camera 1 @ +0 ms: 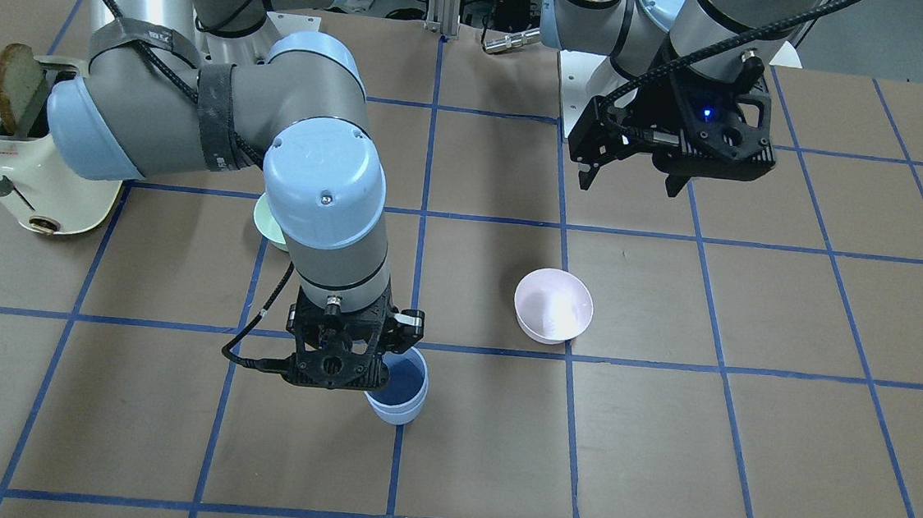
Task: Stack blue cups with both arms
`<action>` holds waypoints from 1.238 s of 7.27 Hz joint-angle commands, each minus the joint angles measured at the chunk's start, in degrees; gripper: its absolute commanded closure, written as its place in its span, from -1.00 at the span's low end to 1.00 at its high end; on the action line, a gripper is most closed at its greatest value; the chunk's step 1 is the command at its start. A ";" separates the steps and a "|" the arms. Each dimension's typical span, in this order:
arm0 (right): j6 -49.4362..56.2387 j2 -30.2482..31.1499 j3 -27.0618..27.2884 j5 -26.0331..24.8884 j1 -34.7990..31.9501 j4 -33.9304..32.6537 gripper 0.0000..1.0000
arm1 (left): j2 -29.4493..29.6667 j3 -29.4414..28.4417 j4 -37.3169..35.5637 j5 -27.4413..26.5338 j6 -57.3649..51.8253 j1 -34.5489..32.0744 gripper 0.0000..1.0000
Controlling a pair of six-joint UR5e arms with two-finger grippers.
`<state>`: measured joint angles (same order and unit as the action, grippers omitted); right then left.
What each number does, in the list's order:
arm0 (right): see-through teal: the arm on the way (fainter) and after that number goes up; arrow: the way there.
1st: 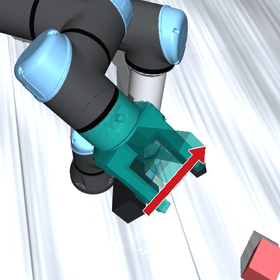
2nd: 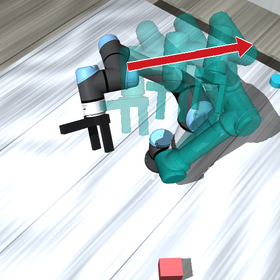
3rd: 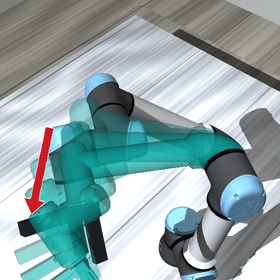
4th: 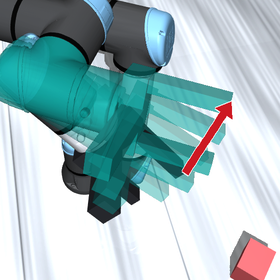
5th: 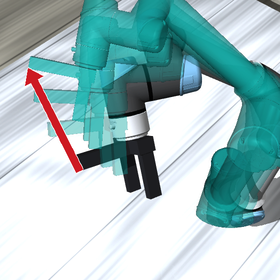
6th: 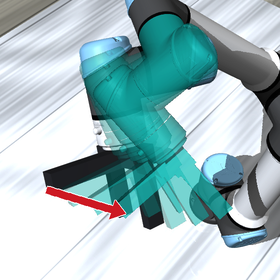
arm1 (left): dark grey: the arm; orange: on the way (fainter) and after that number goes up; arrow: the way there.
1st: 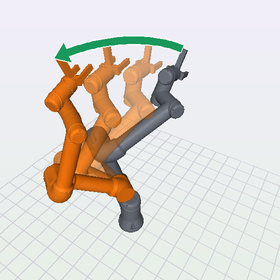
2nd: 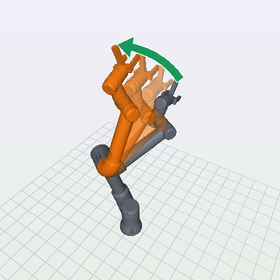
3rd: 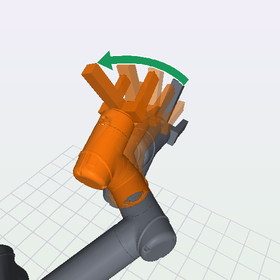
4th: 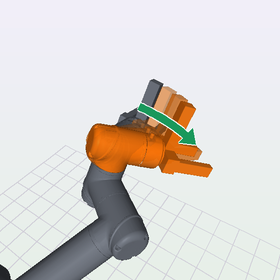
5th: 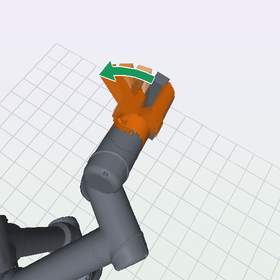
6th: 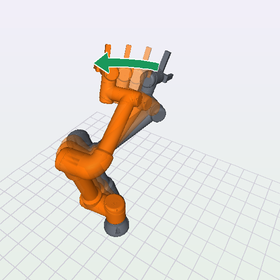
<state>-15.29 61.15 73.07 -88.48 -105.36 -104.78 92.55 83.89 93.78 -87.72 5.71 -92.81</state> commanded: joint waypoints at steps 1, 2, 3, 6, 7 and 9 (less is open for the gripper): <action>1.22 4.56 0.05 -1.07 3.21 4.90 -1.00 | 0.00 -0.05 0.00 0.00 0.00 0.00 -1.00; 8.18 7.11 0.40 -2.56 6.89 5.89 -1.00 | 0.00 -0.05 0.00 0.00 0.00 0.00 -1.00; 14.52 10.01 1.89 -3.01 9.71 6.25 -1.00 | 0.00 -0.05 0.00 0.00 0.00 0.09 -1.00; 23.17 23.37 15.22 -5.39 11.14 4.95 -1.00 | 0.00 0.04 0.09 -0.08 -0.26 -0.09 -1.00; 22.85 23.92 15.78 -4.95 11.15 4.94 -1.00 | 0.17 -0.13 0.09 -1.30 -5.22 0.00 -1.00; 22.58 23.58 15.17 -1.28 10.97 4.76 -1.00 | 0.18 -0.22 -0.26 -2.54 -7.39 0.26 -1.00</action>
<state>7.33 84.68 88.16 -92.35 -94.35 -99.83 92.69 83.75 93.75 -89.72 -0.66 -92.72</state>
